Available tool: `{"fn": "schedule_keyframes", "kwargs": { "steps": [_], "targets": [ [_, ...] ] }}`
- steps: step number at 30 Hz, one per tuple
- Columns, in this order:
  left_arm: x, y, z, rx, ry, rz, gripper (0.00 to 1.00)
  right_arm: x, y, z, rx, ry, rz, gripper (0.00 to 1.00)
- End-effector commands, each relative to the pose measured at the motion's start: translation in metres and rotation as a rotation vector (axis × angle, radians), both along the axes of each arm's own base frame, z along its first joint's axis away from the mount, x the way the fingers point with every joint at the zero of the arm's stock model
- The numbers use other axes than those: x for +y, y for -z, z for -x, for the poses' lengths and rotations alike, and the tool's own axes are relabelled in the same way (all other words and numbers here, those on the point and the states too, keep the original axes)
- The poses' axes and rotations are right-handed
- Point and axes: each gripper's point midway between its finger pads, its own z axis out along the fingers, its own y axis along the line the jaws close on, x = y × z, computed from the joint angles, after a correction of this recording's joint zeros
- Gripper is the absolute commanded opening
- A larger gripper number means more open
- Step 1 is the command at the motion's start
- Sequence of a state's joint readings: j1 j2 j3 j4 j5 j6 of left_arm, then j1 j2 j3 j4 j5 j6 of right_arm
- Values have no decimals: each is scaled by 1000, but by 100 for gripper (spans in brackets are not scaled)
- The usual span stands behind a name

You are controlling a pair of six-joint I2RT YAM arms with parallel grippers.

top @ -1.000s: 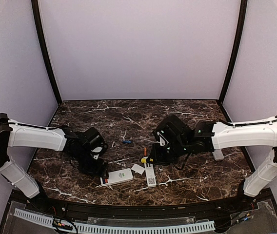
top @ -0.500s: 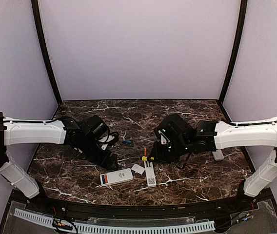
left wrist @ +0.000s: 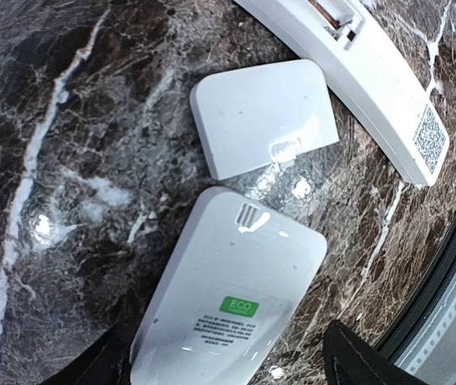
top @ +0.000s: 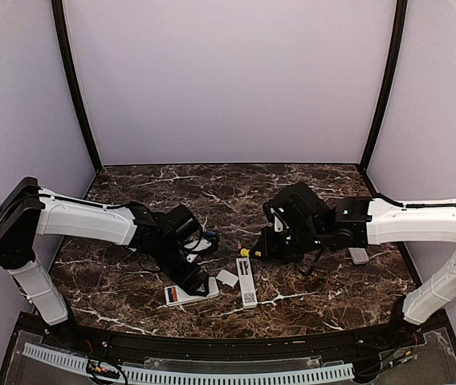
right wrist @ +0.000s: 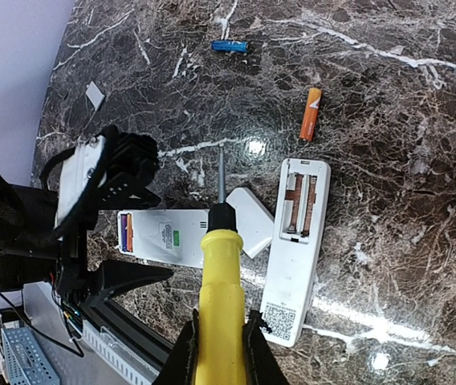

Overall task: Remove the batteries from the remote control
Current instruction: Pick up the remote control without the battery cover from the center of the board.

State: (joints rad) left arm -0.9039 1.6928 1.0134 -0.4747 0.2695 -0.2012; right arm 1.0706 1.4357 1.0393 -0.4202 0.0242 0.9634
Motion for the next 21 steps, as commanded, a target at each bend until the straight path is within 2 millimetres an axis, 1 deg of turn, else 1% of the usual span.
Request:
{"fn": "schedule_keyframes", "kwargs": {
  "steps": [1,4,8,9,14,16,17,18,19,20,21],
  "targets": [
    [-2,4,3,-43,53,-35,82,-8,-5,-4,-25,25,-4,0],
    [0,7,5,-56,64,-60,82,-9,-4,-5,-23,29,-6,0],
    [5,13,2,-118,72,-131,82,-10,-4,-5,-25,32,-11,0],
    [6,15,4,-123,78,-147,81,-10,-4,-5,-25,31,-11,0],
    [14,17,-2,-200,62,-233,74,-11,-5,-6,-28,36,-15,0],
    [17,16,-3,-209,43,-248,69,-11,-6,-7,-32,39,-19,0],
    [18,16,-4,-210,35,-252,64,-12,-7,-7,-34,40,-19,0],
    [20,16,-5,-212,15,-259,61,-12,-7,-7,-35,41,-19,0],
    [22,14,-6,-217,3,-266,56,-12,-8,-8,-38,41,-20,0],
    [24,13,-6,-214,-25,-269,54,-12,-8,-8,-40,41,-21,0],
    [27,11,-7,-221,-46,-281,50,-12,-10,-9,-44,42,-23,0]
  ]
}}
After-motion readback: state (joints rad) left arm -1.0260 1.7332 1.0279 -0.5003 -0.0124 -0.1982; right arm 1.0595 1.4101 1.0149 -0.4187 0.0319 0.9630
